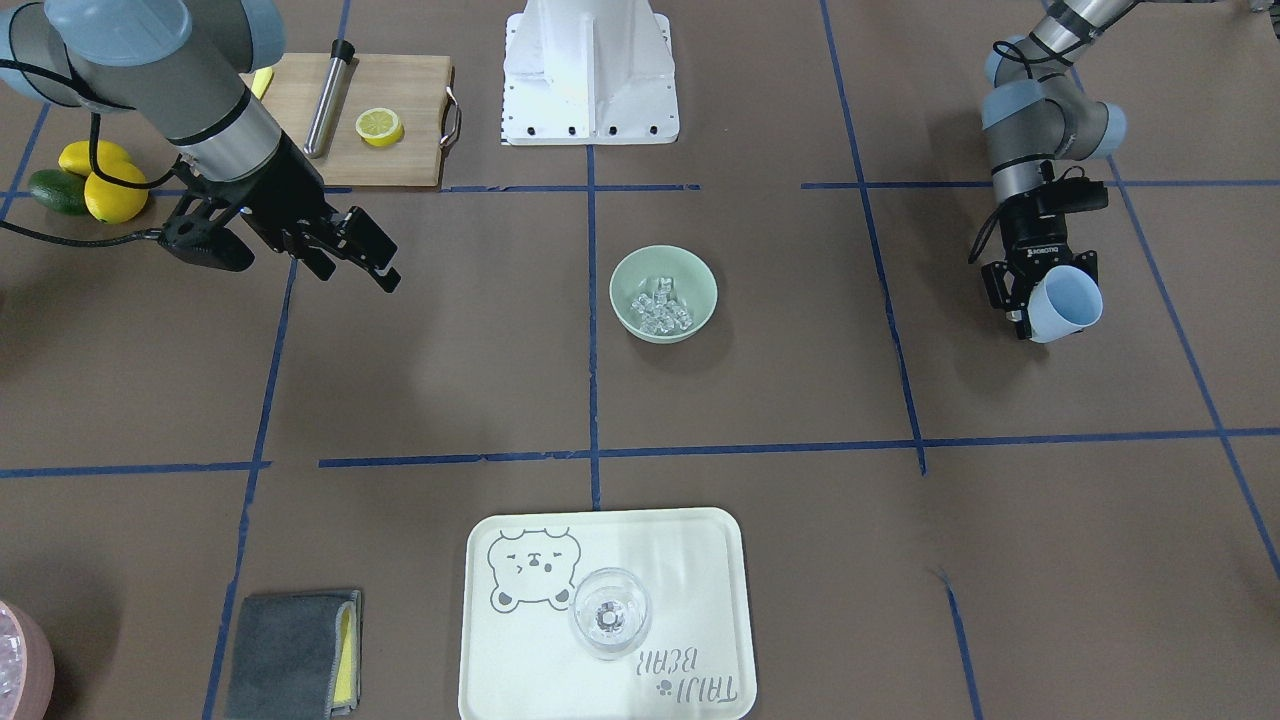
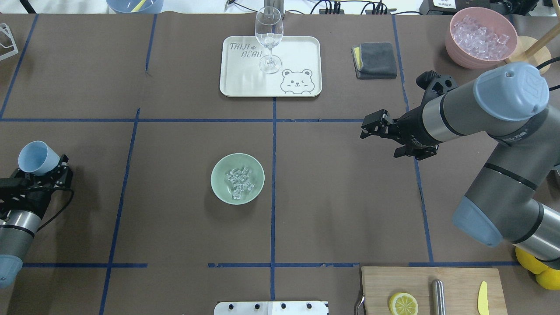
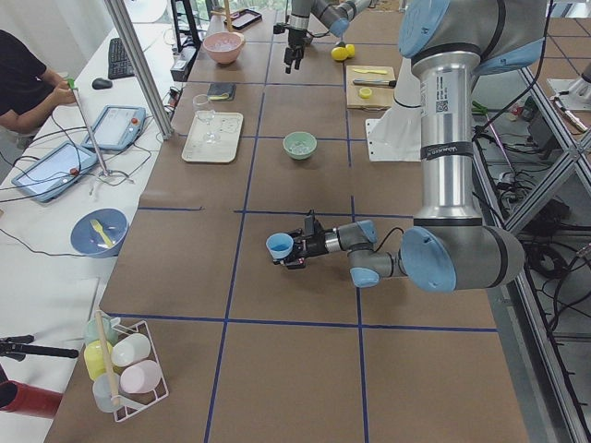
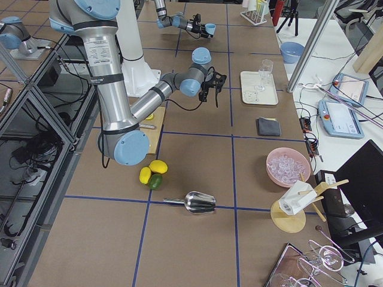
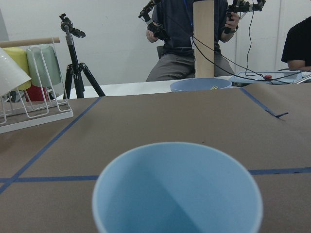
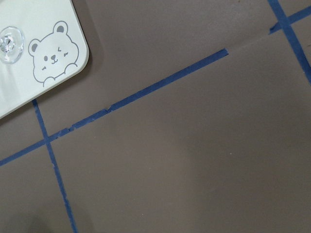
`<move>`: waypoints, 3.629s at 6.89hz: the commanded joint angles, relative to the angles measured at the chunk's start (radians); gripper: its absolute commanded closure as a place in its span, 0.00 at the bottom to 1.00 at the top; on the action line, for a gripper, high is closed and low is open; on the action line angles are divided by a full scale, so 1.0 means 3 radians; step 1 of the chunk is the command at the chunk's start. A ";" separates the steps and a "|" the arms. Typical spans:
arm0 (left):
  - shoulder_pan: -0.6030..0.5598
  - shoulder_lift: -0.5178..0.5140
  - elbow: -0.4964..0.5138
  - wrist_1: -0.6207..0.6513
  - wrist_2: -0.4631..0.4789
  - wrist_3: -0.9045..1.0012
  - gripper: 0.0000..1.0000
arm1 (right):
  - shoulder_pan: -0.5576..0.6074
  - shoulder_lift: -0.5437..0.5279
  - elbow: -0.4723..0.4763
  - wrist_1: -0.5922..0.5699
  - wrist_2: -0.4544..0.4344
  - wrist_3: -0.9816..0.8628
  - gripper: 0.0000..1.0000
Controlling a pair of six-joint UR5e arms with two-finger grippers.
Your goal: Pour ice into bowl
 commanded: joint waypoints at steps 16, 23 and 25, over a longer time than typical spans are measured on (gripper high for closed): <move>-0.0026 0.0505 -0.0741 -0.0051 -0.1265 0.0654 0.00 | -0.0002 0.0066 -0.0002 -0.0007 0.0010 0.0032 0.00; -0.0795 0.1119 -0.1084 -0.0062 -0.3420 0.2027 0.00 | -0.0649 0.0596 -0.0012 -0.0506 -0.0549 0.0292 0.00; -0.1662 0.1109 -0.1053 -0.0051 -0.4142 0.2635 0.00 | -0.0978 0.0822 -0.0179 -0.0733 -0.0859 0.0313 0.00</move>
